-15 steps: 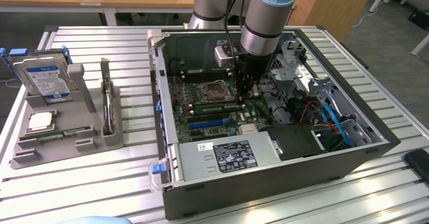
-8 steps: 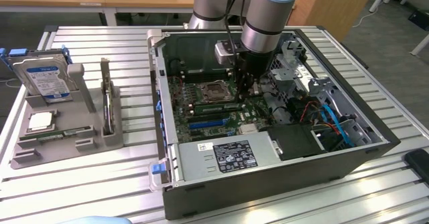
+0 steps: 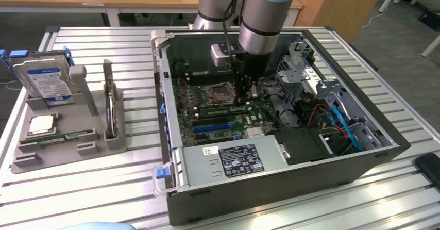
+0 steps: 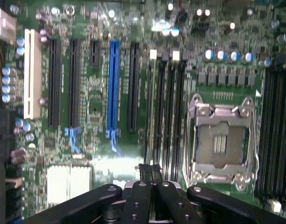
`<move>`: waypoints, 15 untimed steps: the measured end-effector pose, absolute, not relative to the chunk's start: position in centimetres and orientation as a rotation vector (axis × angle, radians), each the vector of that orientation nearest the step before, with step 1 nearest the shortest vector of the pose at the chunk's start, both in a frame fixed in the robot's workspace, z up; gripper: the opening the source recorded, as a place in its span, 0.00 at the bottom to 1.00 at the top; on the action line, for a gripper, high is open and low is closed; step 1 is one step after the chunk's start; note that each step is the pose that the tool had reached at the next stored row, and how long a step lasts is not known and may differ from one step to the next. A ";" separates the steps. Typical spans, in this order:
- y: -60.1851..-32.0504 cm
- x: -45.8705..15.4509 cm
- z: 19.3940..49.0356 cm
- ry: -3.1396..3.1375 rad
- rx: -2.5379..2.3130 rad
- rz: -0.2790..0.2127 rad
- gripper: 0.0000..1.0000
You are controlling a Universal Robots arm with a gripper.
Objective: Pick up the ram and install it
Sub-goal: 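Press down the ram until it locks into place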
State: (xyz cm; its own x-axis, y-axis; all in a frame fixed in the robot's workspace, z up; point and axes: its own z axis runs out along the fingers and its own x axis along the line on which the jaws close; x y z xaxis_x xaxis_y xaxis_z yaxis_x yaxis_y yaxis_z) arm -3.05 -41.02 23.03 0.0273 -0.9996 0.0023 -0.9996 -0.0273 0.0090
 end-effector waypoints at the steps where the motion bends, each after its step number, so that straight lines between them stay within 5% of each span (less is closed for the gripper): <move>1: -41.0 -3.4 23.0 -2.185 2.245 -0.006 0.10; 15: -41.0 -7.9 23.0 -2.175 2.235 0.015 0.10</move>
State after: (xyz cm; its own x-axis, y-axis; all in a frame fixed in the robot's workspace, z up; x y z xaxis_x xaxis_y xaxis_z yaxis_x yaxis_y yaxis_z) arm -7.92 -41.02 23.04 0.0271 -0.9994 0.0225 -0.9996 -0.0269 0.0096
